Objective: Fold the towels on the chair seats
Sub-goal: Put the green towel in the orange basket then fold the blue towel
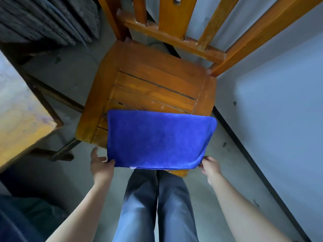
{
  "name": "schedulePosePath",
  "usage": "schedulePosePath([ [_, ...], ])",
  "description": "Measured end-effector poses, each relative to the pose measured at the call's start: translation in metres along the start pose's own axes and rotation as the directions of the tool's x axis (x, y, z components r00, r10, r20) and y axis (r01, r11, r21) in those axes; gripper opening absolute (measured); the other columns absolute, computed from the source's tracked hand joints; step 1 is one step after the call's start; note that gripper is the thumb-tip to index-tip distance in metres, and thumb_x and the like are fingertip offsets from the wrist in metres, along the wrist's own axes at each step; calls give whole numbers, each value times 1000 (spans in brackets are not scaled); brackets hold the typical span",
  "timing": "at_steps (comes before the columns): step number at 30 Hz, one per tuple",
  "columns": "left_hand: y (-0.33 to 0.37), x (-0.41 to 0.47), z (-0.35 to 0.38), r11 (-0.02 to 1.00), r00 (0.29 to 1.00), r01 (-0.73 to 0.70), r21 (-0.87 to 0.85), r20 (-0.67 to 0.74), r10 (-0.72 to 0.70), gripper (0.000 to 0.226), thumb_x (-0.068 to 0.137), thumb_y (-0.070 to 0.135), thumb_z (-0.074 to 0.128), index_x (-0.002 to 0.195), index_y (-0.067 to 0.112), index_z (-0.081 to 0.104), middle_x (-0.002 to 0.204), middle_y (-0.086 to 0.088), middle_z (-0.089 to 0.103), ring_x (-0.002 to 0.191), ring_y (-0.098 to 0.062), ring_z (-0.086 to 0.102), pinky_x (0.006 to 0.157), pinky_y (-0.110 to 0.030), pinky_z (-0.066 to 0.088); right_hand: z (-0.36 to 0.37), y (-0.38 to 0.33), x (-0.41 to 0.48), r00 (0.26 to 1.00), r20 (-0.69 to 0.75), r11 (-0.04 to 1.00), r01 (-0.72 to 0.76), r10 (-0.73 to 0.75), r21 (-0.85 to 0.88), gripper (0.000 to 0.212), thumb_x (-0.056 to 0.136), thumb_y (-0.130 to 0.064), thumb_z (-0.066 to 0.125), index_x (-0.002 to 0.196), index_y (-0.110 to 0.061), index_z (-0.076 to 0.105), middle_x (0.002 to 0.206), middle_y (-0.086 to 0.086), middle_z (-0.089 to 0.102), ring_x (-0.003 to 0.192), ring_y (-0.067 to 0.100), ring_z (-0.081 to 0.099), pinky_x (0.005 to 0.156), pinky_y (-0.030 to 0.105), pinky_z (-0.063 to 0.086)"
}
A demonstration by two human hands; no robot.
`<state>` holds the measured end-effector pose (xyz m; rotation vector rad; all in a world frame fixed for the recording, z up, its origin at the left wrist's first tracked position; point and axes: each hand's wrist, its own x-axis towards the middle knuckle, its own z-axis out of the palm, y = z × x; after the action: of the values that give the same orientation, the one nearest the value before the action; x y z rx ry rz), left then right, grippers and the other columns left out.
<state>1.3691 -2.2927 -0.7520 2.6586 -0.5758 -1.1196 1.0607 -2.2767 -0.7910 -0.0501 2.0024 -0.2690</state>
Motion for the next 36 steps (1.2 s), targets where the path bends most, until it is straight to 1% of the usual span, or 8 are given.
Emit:
schedulePosePath([
  [2,-5,6,6,989,995,87,-116,65,-80,73,83,-6,58,144,19,27,123,-14,51,107,-35,56,87,-43,50,6,-1,4,995,57,985,-93,86,143,25,92,-5,40,74,-16,52,88,9,60,79,21,55,82,37,46],
  [4,-6,11,6,964,983,145,-225,148,-113,64,84,-11,54,141,12,34,136,-15,46,117,-36,52,87,-39,49,11,0,6,978,150,923,-187,144,336,25,93,-8,38,76,-17,54,76,4,66,75,18,54,73,34,46],
  [10,-1,13,-8,957,974,178,-229,182,-138,31,85,-5,55,116,-2,57,103,-10,59,95,-29,56,71,-32,49,10,7,3,951,255,721,-302,177,624,23,96,-16,40,81,-15,57,63,0,68,70,17,61,66,29,50],
  [14,7,3,-18,948,976,182,-259,161,-144,20,87,-2,57,107,1,58,104,-12,60,90,-28,57,74,-33,50,-8,2,-6,985,68,823,-171,160,542,21,94,-7,47,76,-17,54,65,-1,63,70,12,52,62,22,41],
  [17,27,-8,-26,953,986,113,-283,153,-71,20,88,1,56,108,-2,59,100,-13,59,76,-22,57,63,-25,49,-35,-20,-26,987,-136,925,131,-87,358,13,91,-4,54,83,-14,56,81,0,56,74,12,50,63,20,42],
  [24,119,-31,-54,835,991,7,-551,112,66,12,91,5,54,81,12,56,79,-4,55,62,-11,52,45,-9,47,-80,-119,-90,819,-248,777,571,-517,266,29,88,-1,55,75,-28,56,76,-6,57,56,-7,55,64,14,43],
  [29,141,-41,-68,670,975,18,-742,161,151,24,91,5,52,74,20,57,60,12,66,54,2,61,51,-9,48,-95,-171,-120,738,-342,644,675,-581,360,30,87,1,54,76,-27,52,72,-6,50,60,-2,50,60,11,40],
  [36,74,-28,-34,844,985,101,-527,170,-12,11,90,3,56,97,11,59,78,1,57,60,-7,56,50,-14,46,-67,-119,-78,845,-292,802,524,-448,287,32,86,3,55,73,-25,53,73,-3,55,61,3,53,63,18,42],
])
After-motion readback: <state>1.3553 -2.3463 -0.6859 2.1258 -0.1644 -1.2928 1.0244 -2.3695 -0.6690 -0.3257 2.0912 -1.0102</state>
